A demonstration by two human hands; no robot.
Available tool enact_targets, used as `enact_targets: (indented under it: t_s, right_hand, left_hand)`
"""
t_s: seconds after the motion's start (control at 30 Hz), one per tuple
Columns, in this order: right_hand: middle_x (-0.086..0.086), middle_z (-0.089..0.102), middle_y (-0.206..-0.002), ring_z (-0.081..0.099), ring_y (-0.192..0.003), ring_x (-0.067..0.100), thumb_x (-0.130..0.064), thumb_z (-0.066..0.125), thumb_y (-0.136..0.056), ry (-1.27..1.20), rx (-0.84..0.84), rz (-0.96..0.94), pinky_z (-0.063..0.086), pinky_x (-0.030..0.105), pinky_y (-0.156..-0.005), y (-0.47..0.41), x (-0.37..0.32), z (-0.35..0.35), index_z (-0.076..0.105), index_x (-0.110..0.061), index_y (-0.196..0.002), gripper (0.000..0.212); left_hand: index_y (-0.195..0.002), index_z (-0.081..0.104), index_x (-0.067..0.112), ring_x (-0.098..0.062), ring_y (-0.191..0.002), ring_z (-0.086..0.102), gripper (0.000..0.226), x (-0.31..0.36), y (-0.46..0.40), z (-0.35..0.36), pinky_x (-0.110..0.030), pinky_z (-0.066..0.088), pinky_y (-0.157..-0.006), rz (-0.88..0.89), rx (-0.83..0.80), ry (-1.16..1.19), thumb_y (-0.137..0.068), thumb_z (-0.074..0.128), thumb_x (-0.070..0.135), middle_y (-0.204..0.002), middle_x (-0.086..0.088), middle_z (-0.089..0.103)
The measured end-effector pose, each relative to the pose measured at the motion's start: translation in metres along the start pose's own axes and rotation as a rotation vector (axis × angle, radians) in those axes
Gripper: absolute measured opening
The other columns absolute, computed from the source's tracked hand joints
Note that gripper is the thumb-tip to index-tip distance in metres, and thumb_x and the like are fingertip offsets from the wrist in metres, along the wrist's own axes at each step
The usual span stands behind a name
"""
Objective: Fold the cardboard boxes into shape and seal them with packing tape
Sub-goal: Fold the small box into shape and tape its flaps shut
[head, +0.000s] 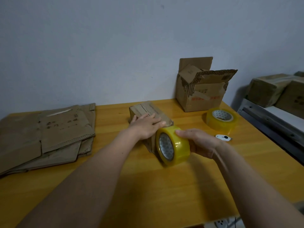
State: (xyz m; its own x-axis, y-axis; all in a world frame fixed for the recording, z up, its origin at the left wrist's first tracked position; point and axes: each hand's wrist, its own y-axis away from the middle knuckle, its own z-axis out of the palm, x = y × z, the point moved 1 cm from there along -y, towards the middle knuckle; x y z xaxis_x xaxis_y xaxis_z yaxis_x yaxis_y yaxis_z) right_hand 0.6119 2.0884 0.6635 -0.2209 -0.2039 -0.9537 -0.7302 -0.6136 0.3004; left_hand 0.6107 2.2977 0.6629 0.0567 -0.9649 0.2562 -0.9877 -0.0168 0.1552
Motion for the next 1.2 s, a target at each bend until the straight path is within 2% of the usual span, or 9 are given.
enact_targets:
  t_s: [0.13,0.53,0.6,0.67,0.73,0.8,0.87,0.97,1.2]
  right_hand:
    - [0.014,0.07,-0.089,0.067,-0.076,0.02,-0.037,0.064,-0.077,0.005,-0.112,0.081,0.057,0.027,-0.063,0.004,-0.002,-0.001,0.064,0.001,-0.103,0.047]
    - [0.006,0.068,-0.073,0.065,-0.061,0.015,-0.035,0.055,-0.091,-0.136,-0.15,0.209,0.056,0.025,-0.05,0.014,0.021,0.002,0.058,-0.001,-0.101,0.036]
    - [0.007,0.065,-0.067,0.063,-0.056,0.016,-0.041,0.046,-0.097,-0.02,-0.076,0.203,0.053,0.025,-0.048,0.014,0.02,-0.004,0.059,-0.004,-0.091,0.04]
    - [0.01,0.065,-0.073,0.062,-0.061,0.02,-0.038,0.042,-0.1,0.145,0.154,0.181,0.053,0.027,-0.054,0.006,0.022,-0.017,0.06,-0.005,-0.087,0.04]
    - [0.015,0.062,-0.092,0.059,-0.081,0.026,-0.027,0.043,-0.101,0.442,0.478,0.146,0.049,0.034,-0.069,-0.006,0.029,-0.038,0.06,-0.005,-0.095,0.028]
    - [0.021,0.053,-0.121,0.049,-0.113,0.034,-0.017,0.04,-0.099,0.833,0.652,0.182,0.041,0.039,-0.093,-0.014,0.04,-0.061,0.056,-0.003,-0.116,0.027]
    - [0.022,0.036,-0.141,0.029,-0.133,0.04,-0.016,0.039,-0.098,1.027,0.668,0.289,0.026,0.044,-0.108,-0.017,0.054,-0.08,0.043,-0.006,-0.135,0.039]
    - [0.018,0.018,-0.153,0.013,-0.141,0.039,-0.022,0.047,-0.096,1.091,0.625,0.38,0.02,0.046,-0.114,-0.017,0.069,-0.098,0.028,-0.012,-0.144,0.053]
    - [0.013,0.041,-0.126,0.038,-0.121,0.035,-0.013,0.035,-0.1,1.411,0.587,0.265,0.04,0.041,-0.093,-0.018,0.067,-0.1,0.047,-0.013,-0.128,0.03]
  left_hand:
    - [-0.149,0.019,0.042,-0.014,-0.147,-0.001,0.073,0.001,-0.006,-0.001,-0.05,-0.006,-0.115,0.035,-0.046,-0.036,-0.085,0.025,0.077,-0.159,0.016,0.004]
    - [-0.148,0.016,0.045,-0.018,-0.147,0.002,0.071,0.021,-0.01,0.012,-0.053,-0.002,-0.116,0.06,0.075,-0.109,-0.086,0.041,0.069,-0.159,0.016,0.007]
    - [-0.147,0.022,0.045,-0.02,-0.145,0.008,0.075,0.022,-0.007,0.017,-0.054,0.002,-0.117,0.056,0.17,-0.134,-0.083,0.051,0.068,-0.157,0.006,0.017]
    - [-0.146,0.027,0.044,-0.022,-0.142,0.014,0.078,0.022,-0.005,0.021,-0.052,0.011,-0.117,0.062,0.237,-0.117,-0.079,0.059,0.066,-0.15,0.001,0.025]
    - [-0.146,0.027,0.044,-0.022,-0.141,0.015,0.081,0.022,-0.004,0.022,-0.053,0.012,-0.116,0.068,0.239,-0.086,-0.076,0.06,0.068,-0.147,0.002,0.027]
    - [-0.146,0.025,0.045,-0.021,-0.142,0.015,0.084,0.021,-0.002,0.021,-0.055,0.01,-0.116,0.064,0.22,-0.057,-0.074,0.06,0.069,-0.147,0.004,0.027]
    - [-0.146,0.025,0.044,-0.019,-0.142,0.016,0.086,0.02,0.0,0.022,-0.055,0.009,-0.117,0.053,0.225,-0.026,-0.073,0.061,0.069,-0.147,0.006,0.028]
    - [-0.146,0.027,0.039,-0.018,-0.141,0.02,0.091,0.021,0.003,0.024,-0.054,0.012,-0.117,0.041,0.264,0.025,-0.069,0.066,0.068,-0.147,0.006,0.032]
    - [-0.137,0.038,0.03,-0.019,-0.144,0.019,0.088,0.019,0.003,0.027,-0.049,0.013,-0.118,0.015,0.352,0.071,-0.064,0.073,0.065,-0.15,0.003,0.034]
